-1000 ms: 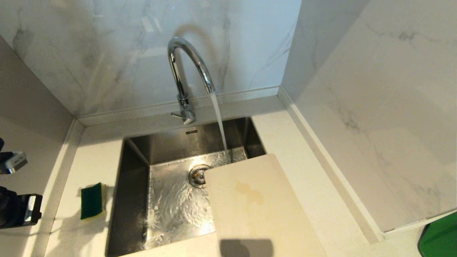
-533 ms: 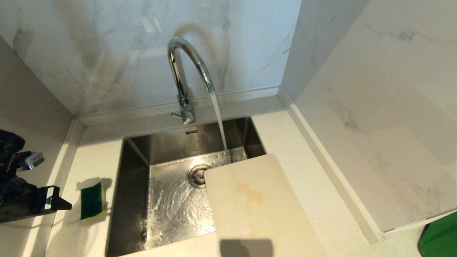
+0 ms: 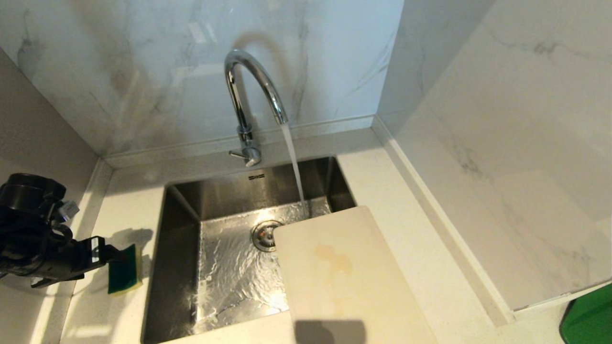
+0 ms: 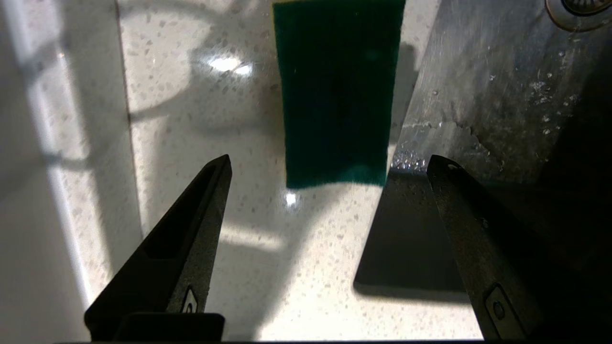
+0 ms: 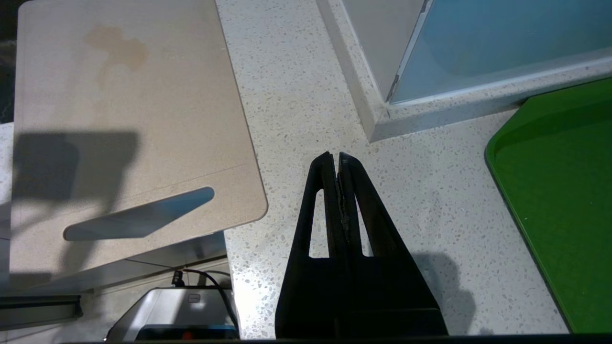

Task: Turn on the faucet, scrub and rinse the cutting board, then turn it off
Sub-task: Pick up the cleaning cloth

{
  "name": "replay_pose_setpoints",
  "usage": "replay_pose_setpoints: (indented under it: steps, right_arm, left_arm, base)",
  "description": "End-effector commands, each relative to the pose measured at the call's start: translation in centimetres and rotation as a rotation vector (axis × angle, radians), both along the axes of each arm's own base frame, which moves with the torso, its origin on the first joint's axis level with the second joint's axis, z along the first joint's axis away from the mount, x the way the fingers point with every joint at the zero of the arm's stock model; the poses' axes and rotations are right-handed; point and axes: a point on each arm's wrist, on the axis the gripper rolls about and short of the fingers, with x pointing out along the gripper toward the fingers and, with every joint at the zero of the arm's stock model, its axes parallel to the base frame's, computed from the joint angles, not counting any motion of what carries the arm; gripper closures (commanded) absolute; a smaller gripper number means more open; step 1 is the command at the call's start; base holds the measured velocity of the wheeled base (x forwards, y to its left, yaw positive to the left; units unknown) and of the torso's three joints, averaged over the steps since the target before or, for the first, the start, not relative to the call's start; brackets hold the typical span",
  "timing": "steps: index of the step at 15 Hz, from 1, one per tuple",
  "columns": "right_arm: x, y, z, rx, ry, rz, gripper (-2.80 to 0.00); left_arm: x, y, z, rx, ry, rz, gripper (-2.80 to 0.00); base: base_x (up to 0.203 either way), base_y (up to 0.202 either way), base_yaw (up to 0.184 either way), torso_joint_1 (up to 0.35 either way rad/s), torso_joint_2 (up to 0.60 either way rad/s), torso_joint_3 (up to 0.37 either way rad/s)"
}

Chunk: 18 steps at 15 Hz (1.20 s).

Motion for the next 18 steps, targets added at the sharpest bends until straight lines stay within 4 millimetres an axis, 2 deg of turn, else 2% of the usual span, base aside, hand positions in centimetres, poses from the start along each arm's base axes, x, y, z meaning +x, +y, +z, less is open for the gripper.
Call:
replay_pose_setpoints:
  steps: [1,7,15,16,18]
  right_arm:
    - [0.0,0.0,0.0,-0.001,0.002,0.000,0.00]
    - [0.0,0.0,0.0,-0.001,0.002,0.000,0.00]
    - [0.0,0.0,0.0,-0.001,0.002,0.000,0.00]
    - [0.0,0.0,0.0,-0.001,0.002,0.000,0.00]
    - [0.0,0.0,0.0,-0.001,0.002,0.000,0.00]
  left_arm:
    - [1.3,0.1,-2.1,-0.007,0.049,0.003,-2.80]
    - [2.1,0.2,-3.7,-0.010,0.078,0.006,-2.80]
    - [2.5,0.2,-4.4,-0.010,0.084,0.006,-2.80]
    - [2.4,0.2,-4.5,-0.010,0.091,0.004,0.00]
    - [2.4,0.2,-4.5,-0.009,0.091,0.004,0.00]
  base:
    - [0.000,0.000,0.000,0.000,0.00,0.000]
    - [0.000,0.000,0.000,0.000,0.00,0.000]
    - [0.000,0.000,0.000,0.000,0.00,0.000]
    - [0.000,0.000,0.000,0.000,0.00,0.000]
    - [0.000,0.000,0.000,0.000,0.00,0.000]
